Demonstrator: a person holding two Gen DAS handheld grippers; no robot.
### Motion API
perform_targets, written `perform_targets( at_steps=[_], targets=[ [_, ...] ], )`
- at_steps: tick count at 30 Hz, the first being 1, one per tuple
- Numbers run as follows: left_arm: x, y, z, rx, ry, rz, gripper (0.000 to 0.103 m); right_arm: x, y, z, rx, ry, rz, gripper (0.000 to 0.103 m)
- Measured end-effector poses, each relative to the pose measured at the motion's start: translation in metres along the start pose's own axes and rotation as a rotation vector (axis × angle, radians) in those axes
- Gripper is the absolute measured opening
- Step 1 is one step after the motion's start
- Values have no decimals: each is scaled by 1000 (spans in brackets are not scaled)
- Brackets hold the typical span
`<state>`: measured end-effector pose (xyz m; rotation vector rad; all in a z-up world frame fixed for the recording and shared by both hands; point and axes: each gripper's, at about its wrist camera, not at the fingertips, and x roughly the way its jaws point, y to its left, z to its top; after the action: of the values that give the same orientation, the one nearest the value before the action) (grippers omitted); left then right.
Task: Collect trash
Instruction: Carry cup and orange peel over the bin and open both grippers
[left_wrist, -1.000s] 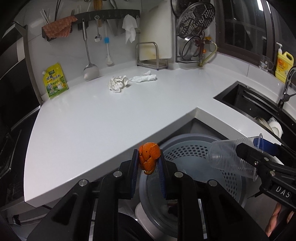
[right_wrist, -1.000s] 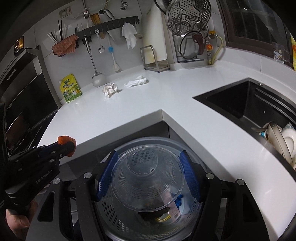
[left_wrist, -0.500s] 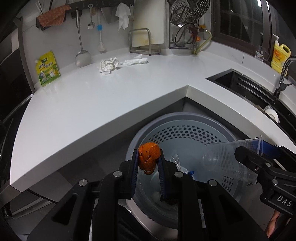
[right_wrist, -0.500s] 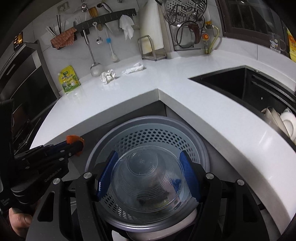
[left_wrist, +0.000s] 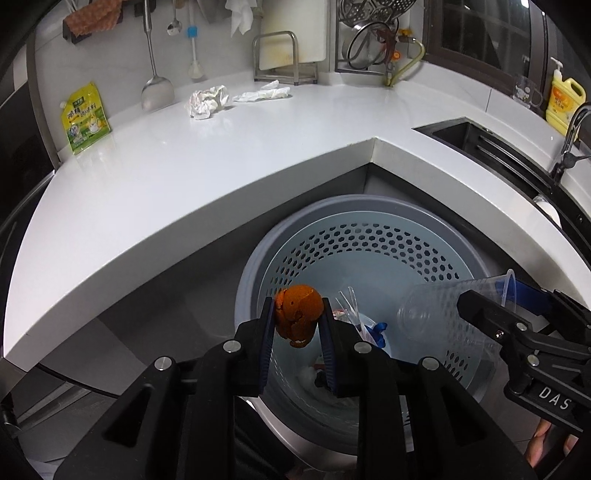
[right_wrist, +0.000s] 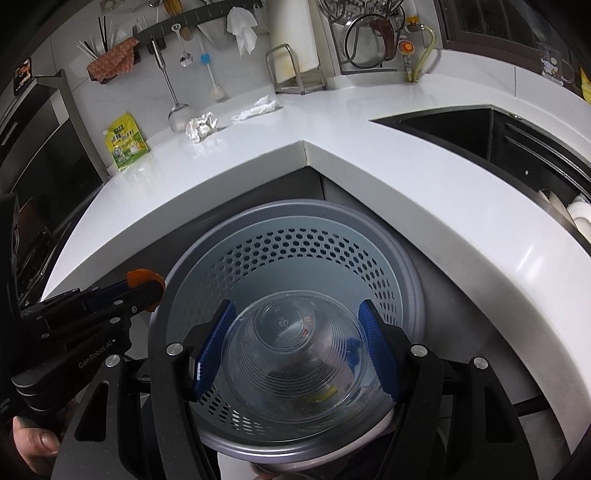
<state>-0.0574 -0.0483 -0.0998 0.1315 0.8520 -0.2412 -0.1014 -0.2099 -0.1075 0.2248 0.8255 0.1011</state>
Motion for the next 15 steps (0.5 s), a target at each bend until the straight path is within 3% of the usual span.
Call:
perform_targets(
  at_steps=[4,7,15],
  targets=[
    [1,1,0,-3,-1,6,35,2,1,1,-3,0,-4,67],
    [0,3,-1,-9,-9,12,56,2,1,2,-7,5,-7,67],
    [0,7,0,-18,-11,21,64,-1,0,4,-5,-8,-13,74]
  ],
)
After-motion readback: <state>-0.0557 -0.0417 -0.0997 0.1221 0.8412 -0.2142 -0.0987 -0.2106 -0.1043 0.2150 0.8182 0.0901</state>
